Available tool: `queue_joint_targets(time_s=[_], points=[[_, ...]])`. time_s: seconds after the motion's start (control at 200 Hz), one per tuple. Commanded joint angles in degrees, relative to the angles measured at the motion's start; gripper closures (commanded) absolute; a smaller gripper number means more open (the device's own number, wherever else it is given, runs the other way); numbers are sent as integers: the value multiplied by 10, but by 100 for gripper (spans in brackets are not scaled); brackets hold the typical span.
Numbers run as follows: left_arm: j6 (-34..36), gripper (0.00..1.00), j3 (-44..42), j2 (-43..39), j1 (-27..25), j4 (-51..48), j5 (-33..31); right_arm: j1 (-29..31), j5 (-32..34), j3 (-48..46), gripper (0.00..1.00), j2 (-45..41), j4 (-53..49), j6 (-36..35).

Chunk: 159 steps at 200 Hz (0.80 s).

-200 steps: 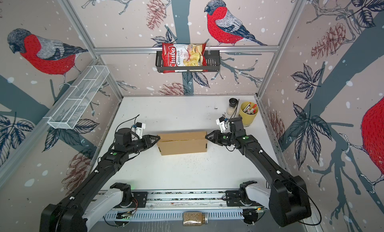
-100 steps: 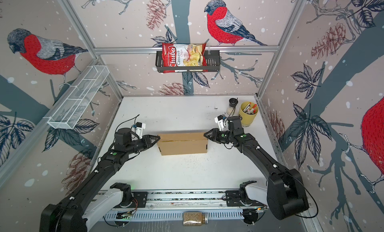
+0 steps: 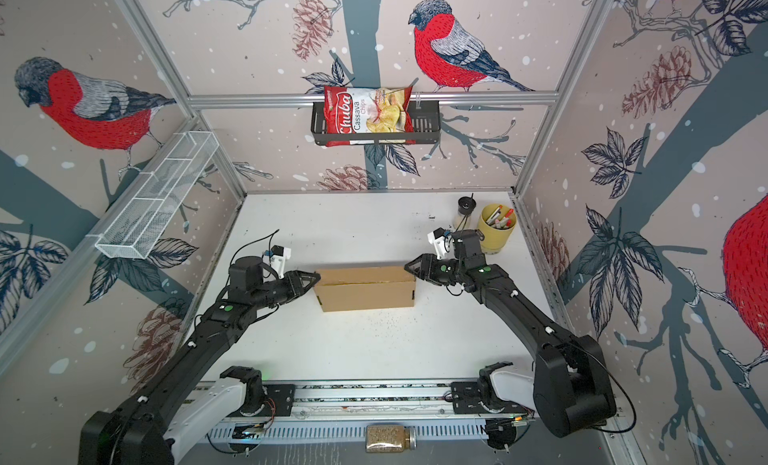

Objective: Fold the paper box

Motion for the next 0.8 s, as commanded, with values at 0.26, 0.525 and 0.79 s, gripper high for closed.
queue_joint_targets(time_s=[0.26, 0.525, 0.79], points=[[-35, 63, 25, 38, -32, 74, 8, 21, -4, 18, 48, -2, 25, 36], [-29, 63, 90, 126, -50, 146, 8, -6, -4, 48, 48, 28, 76, 47], [21, 59, 127, 199, -60, 197, 12, -40, 10, 79, 49, 69, 89, 10]])
